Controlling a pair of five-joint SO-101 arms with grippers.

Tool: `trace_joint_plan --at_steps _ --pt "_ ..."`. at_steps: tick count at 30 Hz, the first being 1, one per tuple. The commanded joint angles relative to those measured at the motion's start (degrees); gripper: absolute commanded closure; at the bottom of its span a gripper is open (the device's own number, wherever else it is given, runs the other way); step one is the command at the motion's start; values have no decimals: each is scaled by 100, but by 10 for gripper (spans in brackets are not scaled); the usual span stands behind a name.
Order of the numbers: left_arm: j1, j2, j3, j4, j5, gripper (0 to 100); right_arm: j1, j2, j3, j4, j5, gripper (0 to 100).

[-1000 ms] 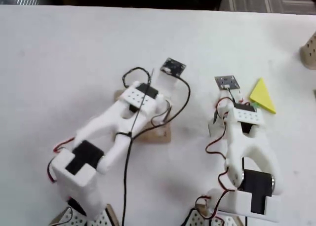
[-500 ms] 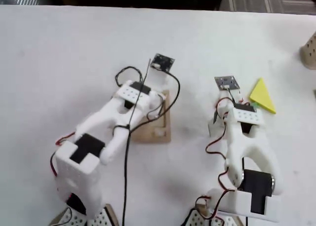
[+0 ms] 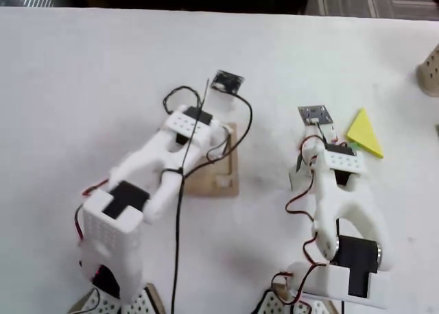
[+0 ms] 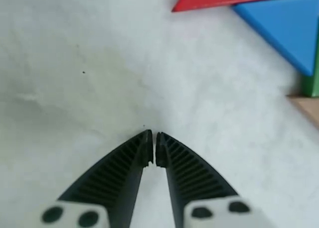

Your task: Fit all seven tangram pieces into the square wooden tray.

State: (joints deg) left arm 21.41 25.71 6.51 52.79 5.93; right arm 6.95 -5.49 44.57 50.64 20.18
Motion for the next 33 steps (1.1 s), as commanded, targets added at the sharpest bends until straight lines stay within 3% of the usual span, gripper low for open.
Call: trace_joint_plan --at_steps 1,10,18,23,28,33 --pt "-347 13 -325 -9 44 980 -4 -251 -26 -31 62 980" --pt "-444 -57 -378 167 9 980 -4 -251 -26 -48 62 979" --pt "-189 -1411 202 765 0 980 -4 -242 -35 -57 62 979" --pt "-848 -2431 1081 176 0 980 -4 -242 -35 -57 62 979" --pt "-1956 -2800 2075 -1152 53 980 -13 -242 -26 -40 62 980" --pt "-2316 -2826 2374 -1881 53 980 13 -286 -18 -22 62 980"
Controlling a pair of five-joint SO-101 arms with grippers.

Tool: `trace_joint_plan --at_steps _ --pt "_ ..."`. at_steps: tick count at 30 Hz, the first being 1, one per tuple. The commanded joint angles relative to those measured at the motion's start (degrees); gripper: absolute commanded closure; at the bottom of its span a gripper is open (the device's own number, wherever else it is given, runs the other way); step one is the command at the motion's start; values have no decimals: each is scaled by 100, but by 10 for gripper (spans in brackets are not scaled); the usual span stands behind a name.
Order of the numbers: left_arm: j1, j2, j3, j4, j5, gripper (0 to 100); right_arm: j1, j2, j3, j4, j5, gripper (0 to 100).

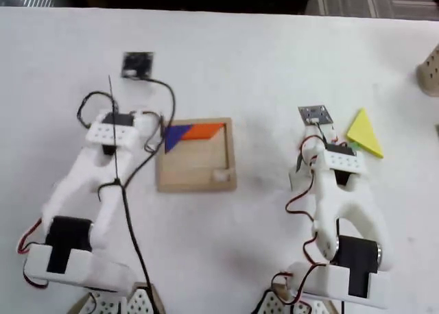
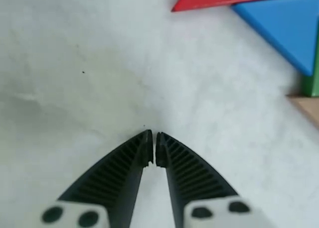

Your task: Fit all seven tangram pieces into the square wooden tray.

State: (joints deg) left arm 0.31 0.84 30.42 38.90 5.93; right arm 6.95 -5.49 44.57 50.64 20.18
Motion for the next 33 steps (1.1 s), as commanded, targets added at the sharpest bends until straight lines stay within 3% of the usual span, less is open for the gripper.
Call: trace_joint_plan --at_steps 1,7,10,14,19,21,25,33 --pt "-215 -347 -53 -484 35 980 22 -286 -18 -22 62 980" --pt "-365 -347 -62 -484 26 896 145 -295 -580 1024 369 980" --pt "-435 -338 -62 -501 44 836 523 -295 -1301 1692 536 978" --pt "-470 -295 -53 -527 9 831 1235 -233 -2505 2088 519 970" --pt "-418 -295 -53 -527 9 828 1402 -233 -3262 2431 554 811" --pt "-418 -286 -44 -527 0 828 1367 -233 -3314 2440 897 778" --pt "-409 -286 18 -527 0 828 1314 -163 -3244 2475 2004 806" --pt "-259 -277 202 -853 -396 827 1209 840 -3244 1895 941 794"
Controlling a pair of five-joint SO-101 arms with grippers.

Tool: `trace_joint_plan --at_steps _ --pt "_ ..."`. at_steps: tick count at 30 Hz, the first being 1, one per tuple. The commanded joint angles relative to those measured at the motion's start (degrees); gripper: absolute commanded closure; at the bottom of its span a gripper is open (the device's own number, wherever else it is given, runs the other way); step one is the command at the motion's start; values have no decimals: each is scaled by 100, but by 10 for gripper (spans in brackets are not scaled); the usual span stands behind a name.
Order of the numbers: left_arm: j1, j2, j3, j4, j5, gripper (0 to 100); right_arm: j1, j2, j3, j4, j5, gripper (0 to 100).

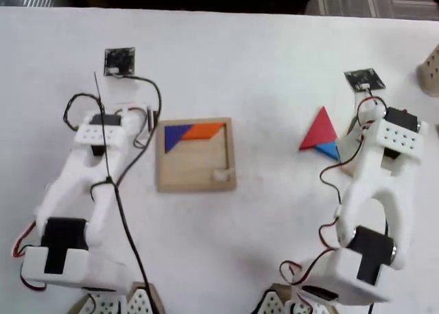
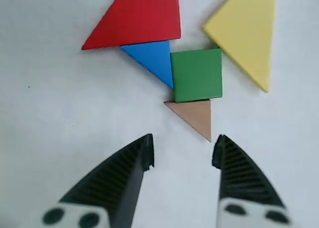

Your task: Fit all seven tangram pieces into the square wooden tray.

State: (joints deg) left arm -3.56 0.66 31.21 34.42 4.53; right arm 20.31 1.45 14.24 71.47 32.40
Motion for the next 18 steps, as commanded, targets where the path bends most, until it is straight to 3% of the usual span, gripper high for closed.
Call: trace_joint_plan --at_steps 1,9,18 --pt "127 -259 185 -545 -273 827 -189 259 -211 -233 -281 778" --pt "127 -259 237 -730 -299 827 -242 884 -290 -1130 -273 735" --pt "163 66 -18 -703 -299 827 -145 2141 -1600 -884 -273 736"
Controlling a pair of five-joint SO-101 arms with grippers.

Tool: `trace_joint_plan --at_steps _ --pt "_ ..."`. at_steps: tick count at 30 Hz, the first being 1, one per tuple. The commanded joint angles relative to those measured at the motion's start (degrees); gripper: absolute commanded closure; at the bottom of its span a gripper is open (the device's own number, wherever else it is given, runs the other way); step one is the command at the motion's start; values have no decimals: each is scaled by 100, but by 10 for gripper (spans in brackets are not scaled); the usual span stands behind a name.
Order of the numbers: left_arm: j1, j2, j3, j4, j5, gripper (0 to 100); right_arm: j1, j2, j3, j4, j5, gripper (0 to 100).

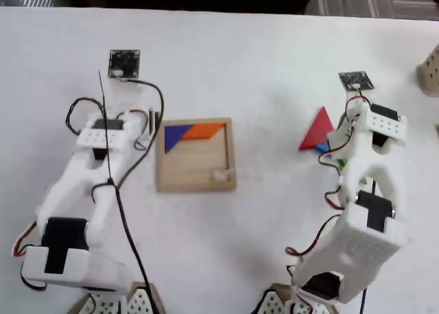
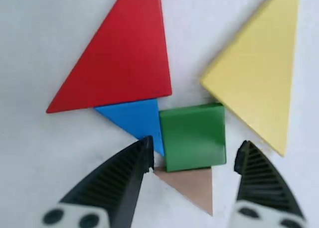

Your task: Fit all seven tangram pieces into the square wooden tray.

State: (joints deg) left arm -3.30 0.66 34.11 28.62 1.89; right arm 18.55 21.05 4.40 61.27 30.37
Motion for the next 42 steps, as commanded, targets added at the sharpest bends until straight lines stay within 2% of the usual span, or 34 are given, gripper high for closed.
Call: trace_joint_plan --at_steps 1,7,15,18,26,30,33,42 --pt "127 180 -404 -114 -35 827 40 330 -809 233 -70 736" --pt "127 382 -563 -105 -35 827 22 1191 -1776 831 -53 737" --pt "127 382 -563 -105 -35 827 312 1947 -2171 892 826 737" --pt "136 382 -563 -105 -35 827 479 1859 -2136 936 1029 737" --pt "136 382 -571 -123 -35 827 708 1130 -2119 1842 1108 737" --pt "136 382 -571 -123 -35 827 743 637 -1793 2352 1881 737" --pt "136 382 -571 -123 -35 827 787 163 -1178 2149 2031 737" --pt "136 382 -571 -114 -35 827 769 -857 791 576 2725 737"
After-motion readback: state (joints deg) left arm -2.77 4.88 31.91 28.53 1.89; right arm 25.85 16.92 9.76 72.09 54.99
